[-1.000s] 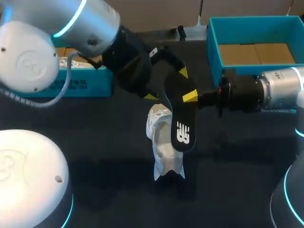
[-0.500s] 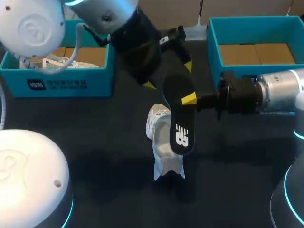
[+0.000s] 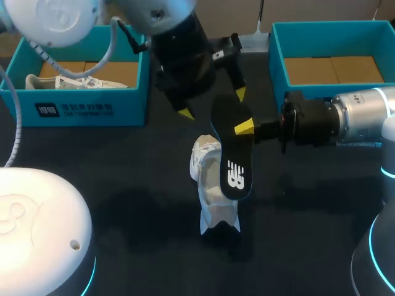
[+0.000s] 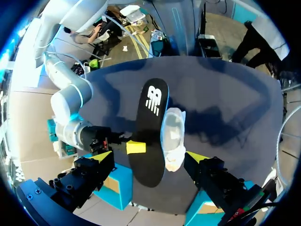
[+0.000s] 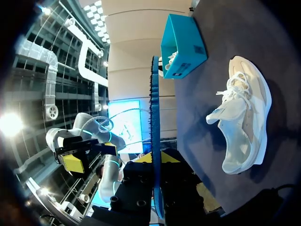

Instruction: Take the shoe out of the shoebox, open the shoe tongue, remove and reinsert the insole, then place the shoe into the shoebox

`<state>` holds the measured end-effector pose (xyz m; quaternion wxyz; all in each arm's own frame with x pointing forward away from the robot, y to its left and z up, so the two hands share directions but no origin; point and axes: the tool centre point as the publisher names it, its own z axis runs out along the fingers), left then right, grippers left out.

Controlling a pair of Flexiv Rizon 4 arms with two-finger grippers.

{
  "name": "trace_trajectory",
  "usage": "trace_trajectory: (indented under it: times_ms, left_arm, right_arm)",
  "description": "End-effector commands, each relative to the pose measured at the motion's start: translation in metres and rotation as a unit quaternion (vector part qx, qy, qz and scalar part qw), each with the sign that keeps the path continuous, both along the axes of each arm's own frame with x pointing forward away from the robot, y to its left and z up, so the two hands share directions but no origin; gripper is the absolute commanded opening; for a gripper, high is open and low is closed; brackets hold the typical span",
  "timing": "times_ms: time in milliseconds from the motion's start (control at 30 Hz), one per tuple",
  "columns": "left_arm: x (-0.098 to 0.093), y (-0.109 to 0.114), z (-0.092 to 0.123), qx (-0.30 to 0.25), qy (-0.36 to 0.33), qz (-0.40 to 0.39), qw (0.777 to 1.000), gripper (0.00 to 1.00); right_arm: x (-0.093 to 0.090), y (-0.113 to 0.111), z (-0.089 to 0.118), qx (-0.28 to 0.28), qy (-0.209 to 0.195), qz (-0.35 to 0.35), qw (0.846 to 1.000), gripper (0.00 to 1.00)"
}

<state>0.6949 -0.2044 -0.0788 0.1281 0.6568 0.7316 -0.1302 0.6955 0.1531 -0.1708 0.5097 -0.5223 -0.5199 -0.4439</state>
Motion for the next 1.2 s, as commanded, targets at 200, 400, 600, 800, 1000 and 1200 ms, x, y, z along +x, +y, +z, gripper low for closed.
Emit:
trace_trajectory:
  times_ms: [200,400,600,800,1000,1200]
  left_arm:
    - [0.004,-0.006,0.003,0.125,0.014,-0.035,0.991,1.0]
    - [0.005,-0.008,0.003,0.15,0.008,-0.039,0.988,1.0]
    - [0.012,-0.013,-0.001,0.155,-0.004,-0.028,0.988,1.0]
    - [0.014,-0.016,-0.004,0.15,-0.002,-0.023,0.988,1.0]
    - [0.014,-0.016,-0.005,0.146,-0.002,-0.023,0.989,1.0]
    - [0.014,-0.015,-0.006,0.142,-0.002,-0.022,0.99,1.0]
  right_arm:
    - [0.002,0.004,-0.003,0.001,0.003,0.005,1.0,0.0]
    - [0.004,0.005,-0.003,0.002,0.003,0.008,1.0,0.0]
    - [0.004,0.005,-0.003,0.001,0.005,0.011,1.0,0.0]
    - [0.005,0.004,-0.001,-0.001,0.004,0.011,1.0,0.0]
    - [0.004,0.003,-0.002,0.0,0.004,0.008,1.0,0.0]
    - [0.003,0.003,-0.002,0.0,0.003,0.004,1.0,0.0]
